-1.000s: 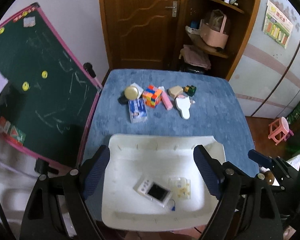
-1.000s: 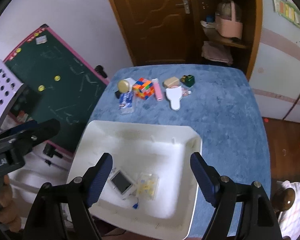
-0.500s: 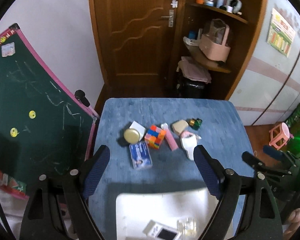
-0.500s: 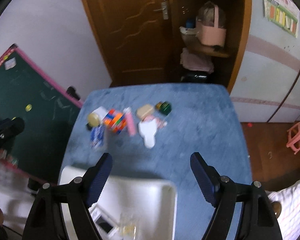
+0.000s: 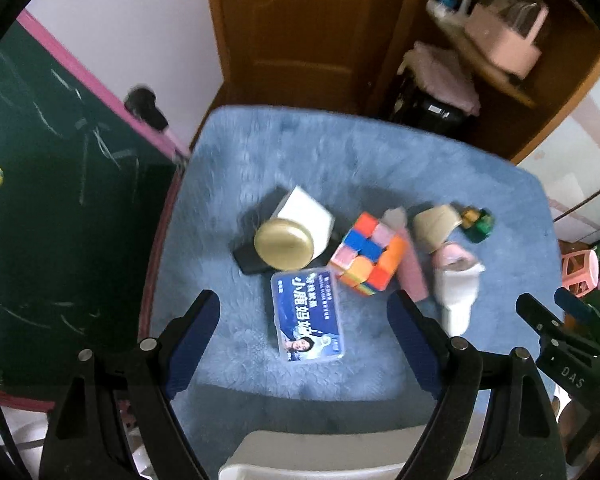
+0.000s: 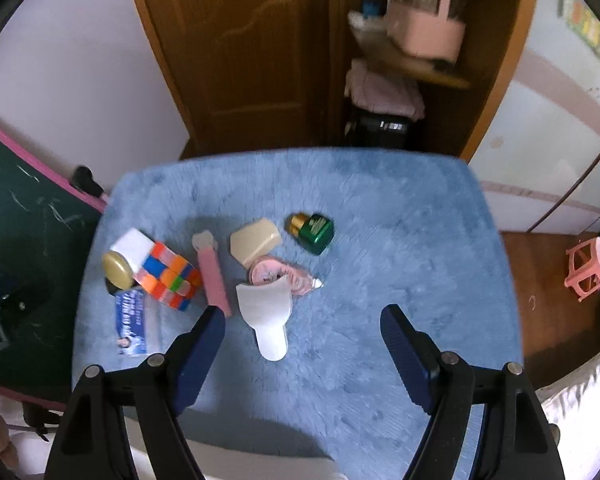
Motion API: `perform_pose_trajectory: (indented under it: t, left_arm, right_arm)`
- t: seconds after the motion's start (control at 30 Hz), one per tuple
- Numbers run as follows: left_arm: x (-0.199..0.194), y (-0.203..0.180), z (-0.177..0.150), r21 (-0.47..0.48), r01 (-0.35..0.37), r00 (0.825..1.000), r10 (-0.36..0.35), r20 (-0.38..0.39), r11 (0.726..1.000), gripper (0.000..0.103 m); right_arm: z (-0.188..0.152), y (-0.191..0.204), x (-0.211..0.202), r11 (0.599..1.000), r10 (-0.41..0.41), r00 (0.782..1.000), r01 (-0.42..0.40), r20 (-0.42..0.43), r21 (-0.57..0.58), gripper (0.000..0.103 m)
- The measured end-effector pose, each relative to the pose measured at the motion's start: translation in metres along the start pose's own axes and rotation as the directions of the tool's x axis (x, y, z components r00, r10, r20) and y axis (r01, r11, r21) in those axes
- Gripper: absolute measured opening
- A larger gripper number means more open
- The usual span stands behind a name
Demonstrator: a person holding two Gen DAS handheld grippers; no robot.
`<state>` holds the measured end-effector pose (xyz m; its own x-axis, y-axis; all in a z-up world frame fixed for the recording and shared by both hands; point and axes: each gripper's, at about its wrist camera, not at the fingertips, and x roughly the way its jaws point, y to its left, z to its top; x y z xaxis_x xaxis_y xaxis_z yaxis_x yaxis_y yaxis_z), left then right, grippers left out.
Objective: Organize rigid objects
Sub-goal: 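Grasp the blue floss box with the left tool while the right tool grasps the white scoop, then lower the floss box into the tray with the left tool while the right tool releases the scoop there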
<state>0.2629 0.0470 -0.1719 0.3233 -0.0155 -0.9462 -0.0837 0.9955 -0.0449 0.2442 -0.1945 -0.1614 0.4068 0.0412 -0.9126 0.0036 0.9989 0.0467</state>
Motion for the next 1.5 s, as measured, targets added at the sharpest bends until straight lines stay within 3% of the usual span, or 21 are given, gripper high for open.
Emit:
perform_pose_trajectory:
  t: [0.37, 0.73, 0.87, 1.07, 1.17, 1.23, 1.27, 1.5]
  left_arm:
    - [0.076, 0.004, -0.008, -0.028, -0.039, 0.986, 0.034, -0.165, 0.999, 0.088]
    - [0.102, 0.005, -0.019, -0.050, -0.039, 0.974, 0.027, -0.225, 0.998, 0.088]
    - [0.110, 0.005, -0.021, -0.059, -0.036, 0.966, 0.020, -0.257, 0.998, 0.088]
    - [0.126, 0.006, -0.024, -0.081, -0.050, 0.959, 0.025, -0.284, 0.995, 0.087]
    - [0.129, 0.008, -0.027, -0.113, -0.009, 0.956, -0.024, -0.292, 0.993, 0.078]
    - [0.126, 0.007, -0.028, -0.108, 0.003, 0.961, -0.033, -0.275, 0.994, 0.066]
    - [0.125, 0.005, -0.029, -0.102, 0.006, 0.962, -0.033, -0.271, 0.995, 0.066]
    - [0.103, -0.003, -0.042, -0.072, 0.009, 0.971, -0.026, -0.237, 0.997, 0.066]
  right_arm:
    - [-0.008, 0.024, 0.096, 0.997, 0.002, 0.984, -0.015, -0.181, -0.071, 0.081]
    - [-0.013, 0.035, 0.135, 0.995, -0.016, 0.957, -0.015, -0.288, -0.104, 0.080]
    - [-0.016, 0.041, 0.145, 0.994, -0.021, 0.948, -0.015, -0.319, -0.109, 0.072]
    - [-0.018, 0.048, 0.150, 0.994, -0.031, 0.949, -0.005, -0.315, -0.112, 0.069]
    - [-0.019, 0.046, 0.151, 0.995, -0.025, 0.950, -0.006, -0.310, -0.098, 0.063]
    - [-0.013, 0.043, 0.152, 0.995, -0.022, 0.952, -0.008, -0.305, -0.097, 0.053]
    - [-0.013, 0.043, 0.151, 0.995, -0.015, 0.954, -0.014, -0.300, -0.096, 0.047]
    - [-0.010, 0.026, 0.145, 0.999, 0.037, 0.954, -0.043, -0.298, -0.013, 0.046]
